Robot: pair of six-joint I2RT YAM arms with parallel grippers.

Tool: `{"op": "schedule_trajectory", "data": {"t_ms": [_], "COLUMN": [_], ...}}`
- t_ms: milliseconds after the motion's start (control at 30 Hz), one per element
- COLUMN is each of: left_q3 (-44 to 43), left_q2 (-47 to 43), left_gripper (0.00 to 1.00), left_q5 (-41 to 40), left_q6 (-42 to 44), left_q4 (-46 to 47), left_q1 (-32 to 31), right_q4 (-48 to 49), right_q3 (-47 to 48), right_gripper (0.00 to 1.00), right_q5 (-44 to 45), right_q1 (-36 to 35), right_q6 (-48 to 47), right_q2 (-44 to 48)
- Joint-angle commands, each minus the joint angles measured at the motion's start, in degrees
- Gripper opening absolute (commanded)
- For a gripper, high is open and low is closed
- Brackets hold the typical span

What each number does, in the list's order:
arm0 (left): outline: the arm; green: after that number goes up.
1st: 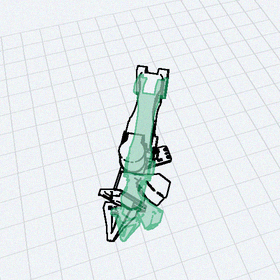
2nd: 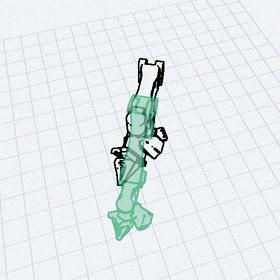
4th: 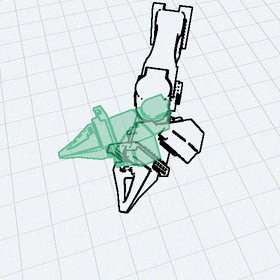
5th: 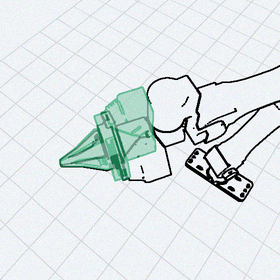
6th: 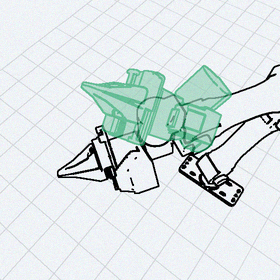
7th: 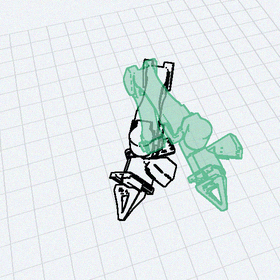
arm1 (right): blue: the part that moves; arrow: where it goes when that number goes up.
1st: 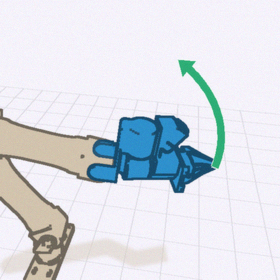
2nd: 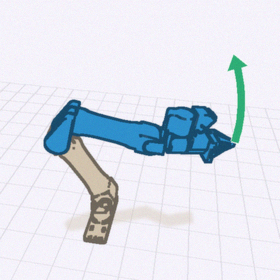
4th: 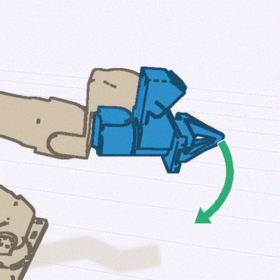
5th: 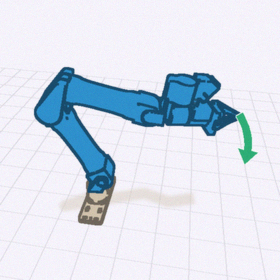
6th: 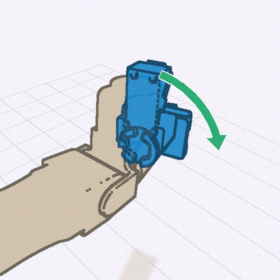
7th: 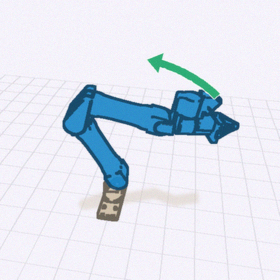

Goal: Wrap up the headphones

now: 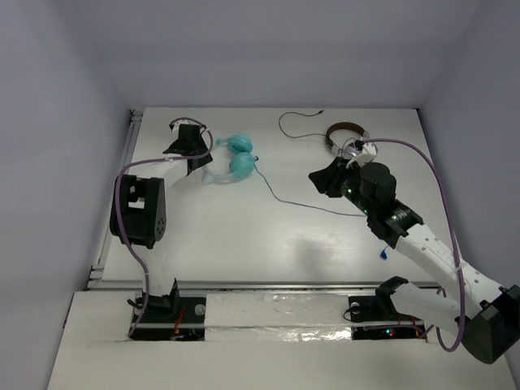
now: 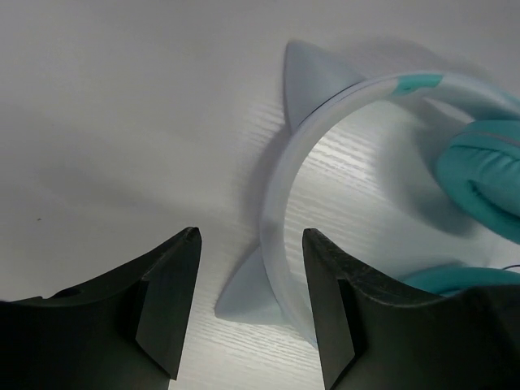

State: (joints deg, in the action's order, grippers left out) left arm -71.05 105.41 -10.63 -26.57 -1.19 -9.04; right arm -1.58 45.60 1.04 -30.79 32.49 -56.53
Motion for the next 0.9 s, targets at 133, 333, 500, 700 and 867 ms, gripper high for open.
{"op": "schedule_trajectory", "data": {"t_ms": [133,333,500,700,867], "left_q3": [-2.43,-5.14,-8.14,-12.45,-12.89], "left_q2": [3.22,7.35,10.08,13.77,14.13], "left_gripper": [0.49,0.48,0.48,0.39,0.00], "left_q5": [0.34,-1.23,-1.58,-2.02,-1.49], "left_q6": [5.82,8.37,9.16,10.22,10.57], "left_q4": [0.84,0.58,-1.09,-6.10,-6.54], "left_q1": [-0.89,-2.04,-2.04,-2.56,-2.56], "right_q4": [3.96,4.66,4.40,4.57,5.71], "right_q3": [-1.04,-1.83,-2.36,-2.27,-2.63], "right_gripper": [0.38,0.38,0.38,0.38,0.38], "right_q5": [-0.60,-2.71,-2.62,-2.01,-1.39], "right_q1": [0.02,0.02,0.02,0.02,0.02], "right_q6": [-1.64,-1.38,-1.29,-0.94,-0.24], "right_q2": [1.16,1.69,2.39,2.74,2.22]}}
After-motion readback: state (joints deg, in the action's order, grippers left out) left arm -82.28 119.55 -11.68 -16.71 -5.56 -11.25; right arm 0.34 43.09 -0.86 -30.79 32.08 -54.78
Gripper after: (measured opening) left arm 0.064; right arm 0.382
